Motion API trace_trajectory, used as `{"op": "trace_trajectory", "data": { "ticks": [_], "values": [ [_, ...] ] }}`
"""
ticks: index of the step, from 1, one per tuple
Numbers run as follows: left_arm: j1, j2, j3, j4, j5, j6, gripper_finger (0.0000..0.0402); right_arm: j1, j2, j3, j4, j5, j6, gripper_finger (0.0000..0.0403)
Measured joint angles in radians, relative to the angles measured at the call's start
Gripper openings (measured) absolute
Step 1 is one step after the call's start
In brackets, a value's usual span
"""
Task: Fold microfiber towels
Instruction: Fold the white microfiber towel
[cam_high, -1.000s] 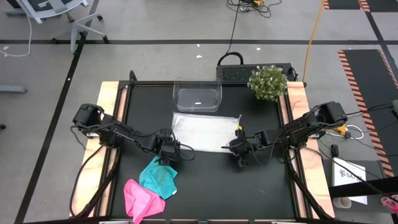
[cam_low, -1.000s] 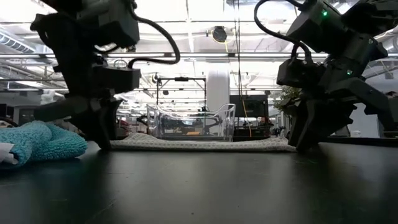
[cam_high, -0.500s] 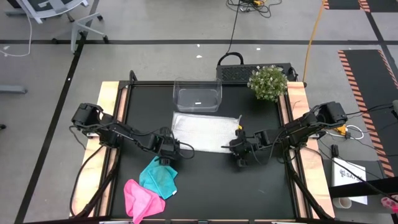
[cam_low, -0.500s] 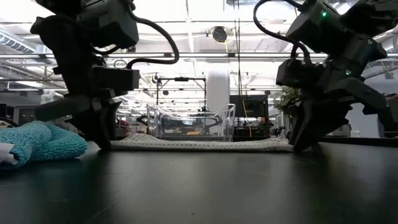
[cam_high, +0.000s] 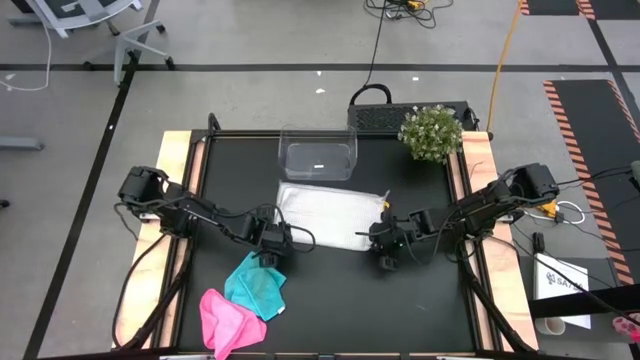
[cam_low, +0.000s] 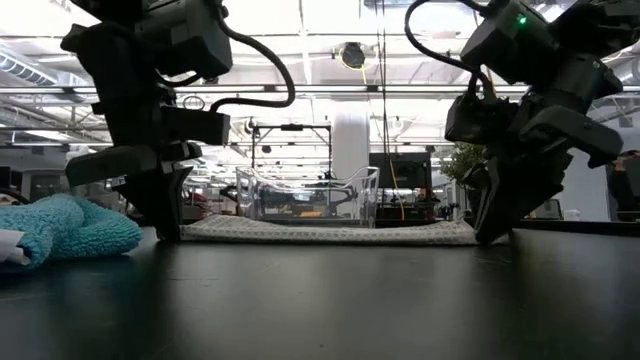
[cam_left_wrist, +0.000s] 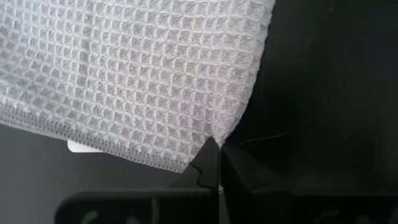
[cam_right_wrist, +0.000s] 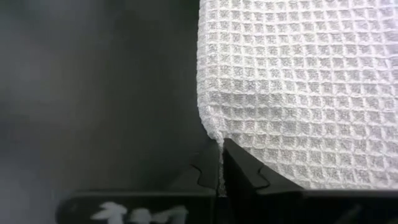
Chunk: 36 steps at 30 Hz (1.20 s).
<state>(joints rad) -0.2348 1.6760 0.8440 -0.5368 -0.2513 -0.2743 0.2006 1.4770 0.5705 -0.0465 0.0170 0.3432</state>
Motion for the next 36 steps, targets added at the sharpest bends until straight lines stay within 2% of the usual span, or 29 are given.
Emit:
{"op": "trace_trajectory", "data": {
  "ticks": [10,14,16,18,20,24,27,36],
  "values": [
    [-0.003,0.000,0.001,-0.009,0.002,0.001,0.0002,0.047,-0.028,0.000,-0.046,0.007,0.016,0.0001],
    [0.000,0.000,0.017,-0.016,0.092,-0.074,0.0002,0.057,-0.042,-0.001,-0.054,-0.004,0.039,0.0001],
    [-0.006,0.001,0.044,-0.019,0.176,-0.105,0.0001,0.057,-0.053,-0.002,-0.061,-0.027,0.056,0.0001],
    [-0.009,0.007,0.086,-0.046,0.214,-0.111,0.0001,0.057,-0.074,-0.004,-0.068,-0.037,0.089,0.0001],
    [-0.007,0.006,0.137,-0.066,0.189,-0.112,0.0001,0.057,-0.108,-0.005,-0.067,-0.049,0.126,0.0001],
    [0.000,0.003,0.234,-0.144,0.056,-0.101,0.0001,0.057,-0.196,-0.005,-0.061,-0.050,0.196,0.0000],
    [0.019,0.002,0.273,-0.181,0.026,-0.108,0.0001,0.055,-0.260,-0.004,-0.080,-0.044,0.230,0.0000],
    [0.105,0.002,0.276,-0.262,-0.042,-0.226,0.0000,0.050,-0.366,-0.003,-0.222,0.129,0.351,0.0000]
  ]
}}
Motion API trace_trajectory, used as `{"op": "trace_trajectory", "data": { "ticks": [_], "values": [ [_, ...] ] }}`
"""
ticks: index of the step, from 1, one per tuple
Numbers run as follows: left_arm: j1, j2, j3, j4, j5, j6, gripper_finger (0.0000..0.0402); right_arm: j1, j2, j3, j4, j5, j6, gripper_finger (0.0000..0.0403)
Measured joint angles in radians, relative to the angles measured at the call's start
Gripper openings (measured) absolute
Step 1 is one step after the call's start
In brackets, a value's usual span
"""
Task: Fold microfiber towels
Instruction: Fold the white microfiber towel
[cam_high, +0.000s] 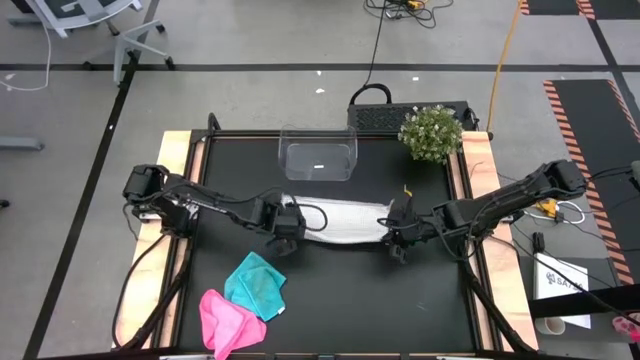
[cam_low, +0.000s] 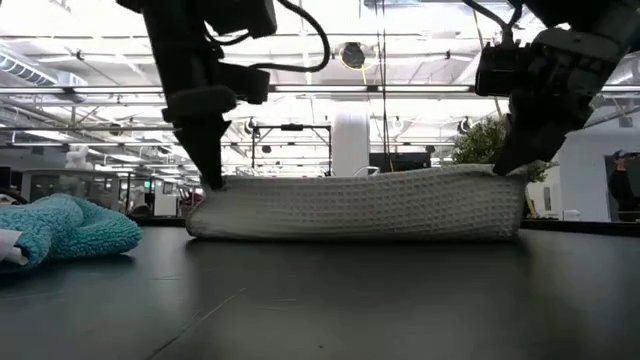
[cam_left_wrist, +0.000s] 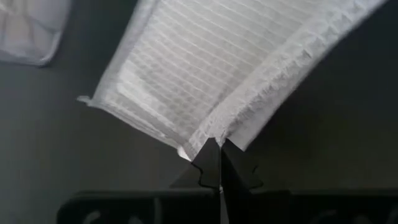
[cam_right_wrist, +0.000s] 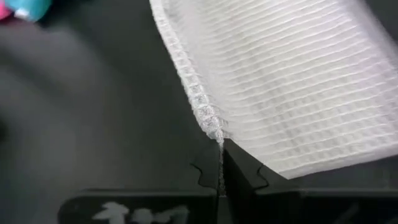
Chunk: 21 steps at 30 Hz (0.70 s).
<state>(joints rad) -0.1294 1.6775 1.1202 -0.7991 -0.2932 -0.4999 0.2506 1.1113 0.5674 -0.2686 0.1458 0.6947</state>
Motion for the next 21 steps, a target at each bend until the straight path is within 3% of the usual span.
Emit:
{"op": "trace_trajectory", "data": {
  "ticks": [7,21],
  "values": [
    [0.064,-0.001,0.000,0.029,-0.034,0.003,0.0000,-0.078,0.001,0.002,0.011,0.068,-0.047,0.0000],
    [0.182,0.006,0.001,0.055,-0.093,0.030,0.0000,-0.245,0.004,0.002,-0.007,0.063,-0.113,0.0000]
  ]
}}
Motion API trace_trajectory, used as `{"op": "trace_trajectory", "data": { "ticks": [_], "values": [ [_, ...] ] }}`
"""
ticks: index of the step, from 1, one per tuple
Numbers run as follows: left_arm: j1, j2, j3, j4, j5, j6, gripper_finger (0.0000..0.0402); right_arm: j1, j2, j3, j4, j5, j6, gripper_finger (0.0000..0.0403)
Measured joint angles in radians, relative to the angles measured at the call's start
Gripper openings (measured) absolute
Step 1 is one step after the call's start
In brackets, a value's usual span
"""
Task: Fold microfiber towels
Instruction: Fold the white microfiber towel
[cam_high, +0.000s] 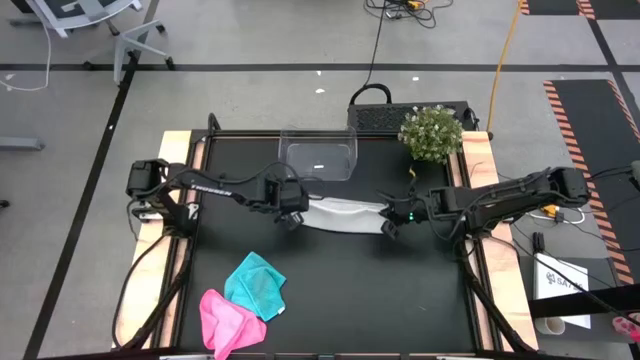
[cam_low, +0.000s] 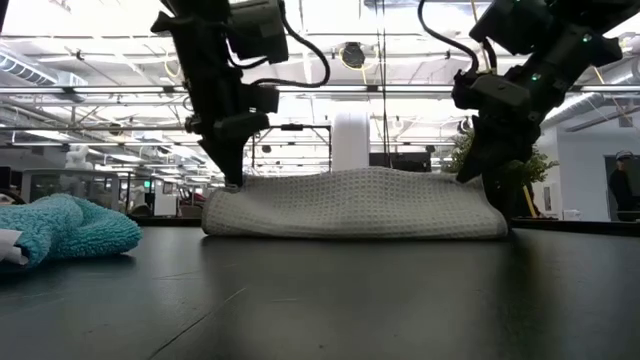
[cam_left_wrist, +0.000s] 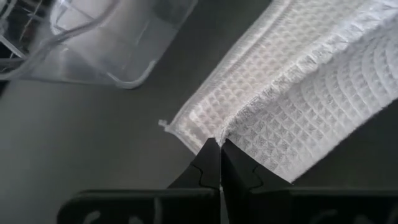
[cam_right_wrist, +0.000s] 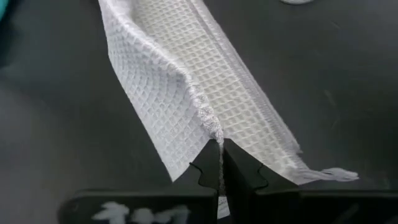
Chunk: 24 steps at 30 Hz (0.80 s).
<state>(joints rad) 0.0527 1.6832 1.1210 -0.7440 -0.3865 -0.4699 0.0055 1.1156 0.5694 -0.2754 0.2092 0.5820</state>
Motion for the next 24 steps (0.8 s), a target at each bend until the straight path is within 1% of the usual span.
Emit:
{"op": "trace_trajectory", "data": {
  "ticks": [4,6,8,15,18,24],
  "values": [
    [0.019,0.023,0.000,0.022,0.001,0.040,0.0000,-0.012,0.000,0.000,-0.001,-0.002,0.000,0.0000],
    [0.024,0.045,0.002,0.048,0.016,0.056,0.0000,-0.013,0.000,0.001,-0.007,-0.003,0.000,0.0000],
    [0.028,0.072,0.000,0.039,0.027,0.070,0.0001,-0.013,0.000,0.001,-0.013,-0.003,0.001,0.0000],
    [0.042,0.130,0.001,0.062,0.045,0.095,0.0002,-0.014,0.017,0.001,-0.079,0.001,-0.004,0.0000],
    [0.055,0.130,0.001,0.065,0.044,0.102,0.0004,-0.014,0.043,-0.011,-0.060,0.004,-0.030,0.0000],
    [0.084,0.122,0.001,0.064,0.036,0.109,0.0007,-0.032,0.102,-0.048,0.030,0.002,-0.050,0.0000]
  ]
}}
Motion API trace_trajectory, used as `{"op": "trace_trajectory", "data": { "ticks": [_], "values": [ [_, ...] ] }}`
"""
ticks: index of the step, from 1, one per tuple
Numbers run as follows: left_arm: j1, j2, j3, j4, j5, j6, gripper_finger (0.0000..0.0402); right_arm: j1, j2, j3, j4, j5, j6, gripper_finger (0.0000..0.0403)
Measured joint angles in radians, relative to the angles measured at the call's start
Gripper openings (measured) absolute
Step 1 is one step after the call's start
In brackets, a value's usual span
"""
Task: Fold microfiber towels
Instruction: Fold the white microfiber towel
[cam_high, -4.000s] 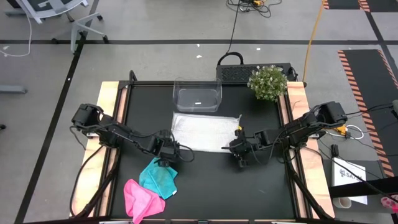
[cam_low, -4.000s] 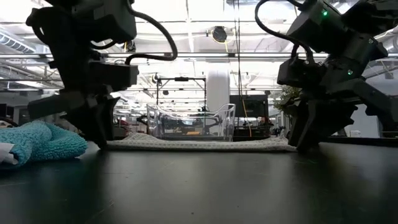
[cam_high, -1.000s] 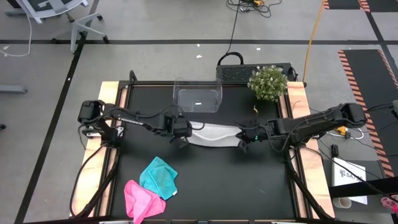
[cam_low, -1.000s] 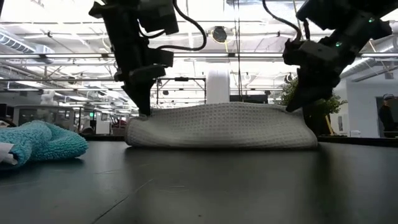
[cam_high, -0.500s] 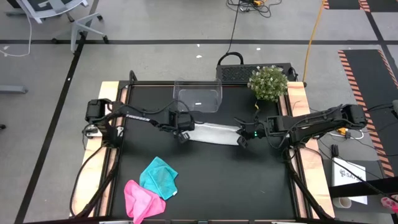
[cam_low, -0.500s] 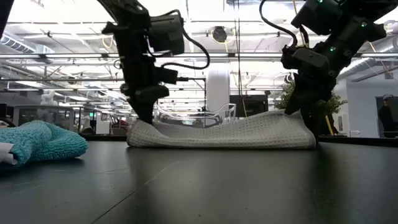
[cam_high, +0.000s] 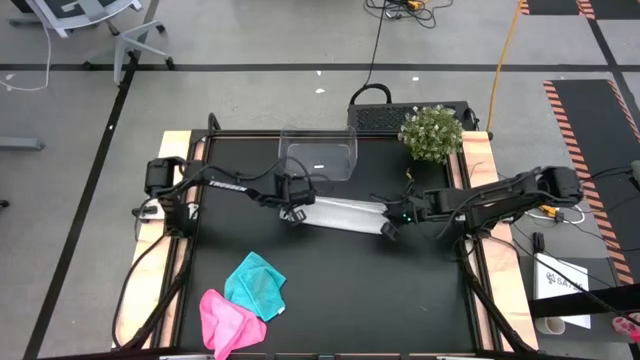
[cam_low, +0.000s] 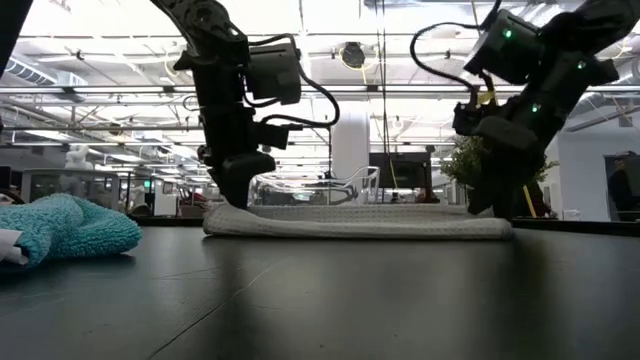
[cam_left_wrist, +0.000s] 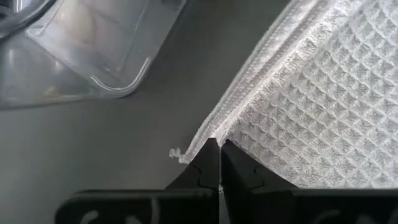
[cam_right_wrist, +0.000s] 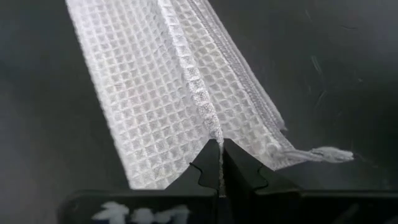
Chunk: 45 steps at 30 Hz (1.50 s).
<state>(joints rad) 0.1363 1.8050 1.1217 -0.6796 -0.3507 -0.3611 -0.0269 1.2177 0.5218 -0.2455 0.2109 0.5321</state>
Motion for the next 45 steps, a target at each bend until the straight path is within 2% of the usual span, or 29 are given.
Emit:
{"op": "trace_trajectory", "data": {
  "ticks": [14,19,24,29,33,36,38,42,45],
  "values": [
    [0.015,0.000,0.000,-0.013,0.000,0.041,0.0099,-0.045,0.012,-0.001,0.041,-0.001,-0.162,0.0066],
    [0.014,-0.006,0.000,-0.019,-0.041,0.069,0.0121,-0.085,0.012,-0.001,0.041,0.000,-0.221,0.0079],
    [0.016,-0.033,0.001,-0.025,-0.074,0.071,0.0131,-0.125,-0.021,-0.001,0.047,0.001,-0.257,0.0077],
    [0.015,-0.110,0.001,-0.010,-0.068,0.063,0.0134,-0.138,-0.094,0.033,0.053,-0.010,-0.221,0.0075],
    [-0.005,-0.152,0.002,0.008,-0.055,0.067,0.0134,-0.116,-0.132,0.045,0.083,-0.088,-0.158,0.0073],
    [-0.023,-0.144,-0.004,0.016,-0.052,0.072,0.0134,-0.083,-0.129,0.044,0.081,-0.112,-0.121,0.0066],
    [-0.034,-0.128,-0.027,0.092,-0.048,0.074,0.0134,-0.060,-0.117,0.040,0.081,-0.110,-0.098,0.0060],
    [-0.048,-0.087,-0.064,0.139,-0.041,0.072,0.0134,-0.024,-0.083,0.030,0.109,-0.109,-0.041,0.0047],
    [-0.047,-0.064,-0.082,0.114,-0.035,0.071,0.0134,0.000,-0.042,0.022,0.136,-0.110,-0.014,0.0039]
  ]
}}
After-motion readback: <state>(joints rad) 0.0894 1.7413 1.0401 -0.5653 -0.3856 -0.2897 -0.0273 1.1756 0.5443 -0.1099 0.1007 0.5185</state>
